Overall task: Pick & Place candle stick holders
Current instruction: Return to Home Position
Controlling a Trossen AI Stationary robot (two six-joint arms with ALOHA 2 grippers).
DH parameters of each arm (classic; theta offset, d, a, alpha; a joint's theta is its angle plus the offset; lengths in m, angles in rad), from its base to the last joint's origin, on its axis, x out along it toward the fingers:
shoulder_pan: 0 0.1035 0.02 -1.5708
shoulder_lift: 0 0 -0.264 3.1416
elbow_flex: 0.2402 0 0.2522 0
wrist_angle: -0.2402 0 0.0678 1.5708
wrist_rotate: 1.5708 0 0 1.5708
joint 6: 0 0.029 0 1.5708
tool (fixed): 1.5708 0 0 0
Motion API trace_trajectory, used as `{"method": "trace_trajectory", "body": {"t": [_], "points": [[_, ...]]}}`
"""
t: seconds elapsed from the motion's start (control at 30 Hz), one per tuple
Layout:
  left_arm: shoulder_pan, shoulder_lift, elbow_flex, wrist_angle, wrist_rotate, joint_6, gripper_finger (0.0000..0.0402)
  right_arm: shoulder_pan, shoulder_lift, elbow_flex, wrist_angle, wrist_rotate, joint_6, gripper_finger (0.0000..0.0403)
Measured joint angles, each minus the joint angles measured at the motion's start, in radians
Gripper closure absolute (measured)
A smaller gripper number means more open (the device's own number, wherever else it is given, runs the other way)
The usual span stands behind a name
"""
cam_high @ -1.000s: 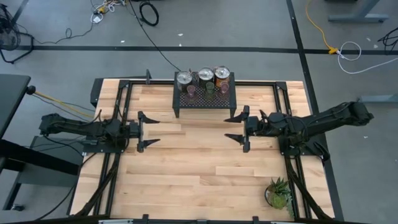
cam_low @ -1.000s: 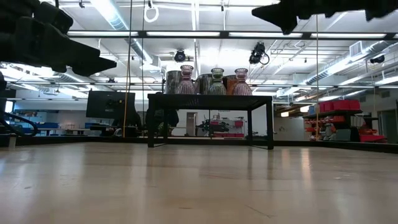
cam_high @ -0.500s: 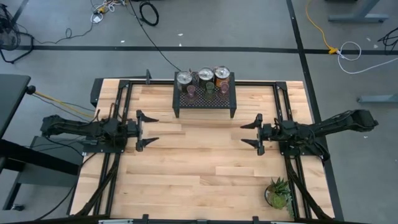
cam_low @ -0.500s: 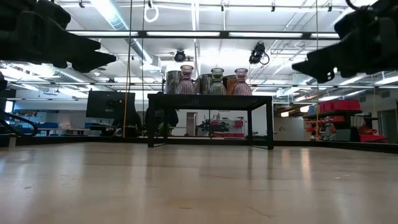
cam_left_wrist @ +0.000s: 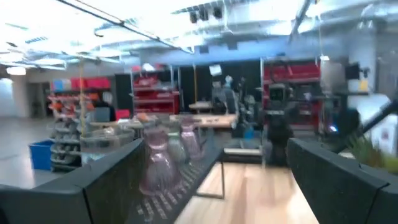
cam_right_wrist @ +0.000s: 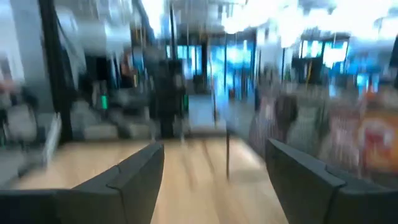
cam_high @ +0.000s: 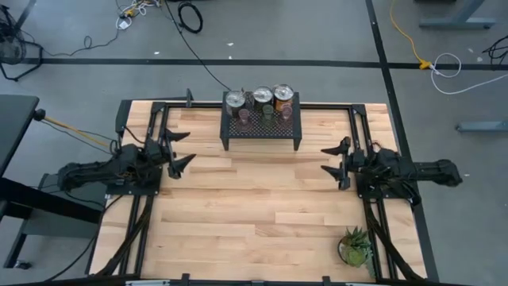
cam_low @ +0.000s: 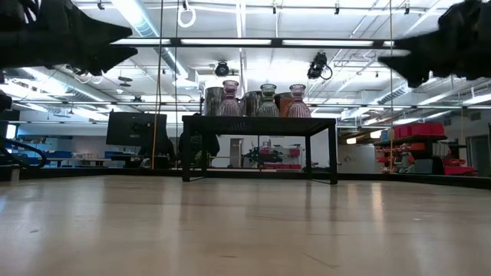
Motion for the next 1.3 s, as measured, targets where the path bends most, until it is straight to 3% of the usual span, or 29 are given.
{"method": "trace_trajectory", "body": {"t": [0.3, 0.77, 1.3], "points": [[-0.016, 0.0, 0.0, -0.002, 0.002, -0.001, 0.0012, 0.058, -0.002, -0.001, 0.281, 0.059, 0.0, 0.0124], [0.087, 0.0, 0.0, 0.004, 0.008, -0.001, 0.0012, 0.057, -0.001, -0.001, 0.281, 0.053, 0.0, 0.0124], [0.074, 0.002, 0.0, 0.005, 0.008, -0.001, 0.0012, 0.057, -0.001, -0.001, 0.281, 0.053, 0.0, 0.0124]]}}
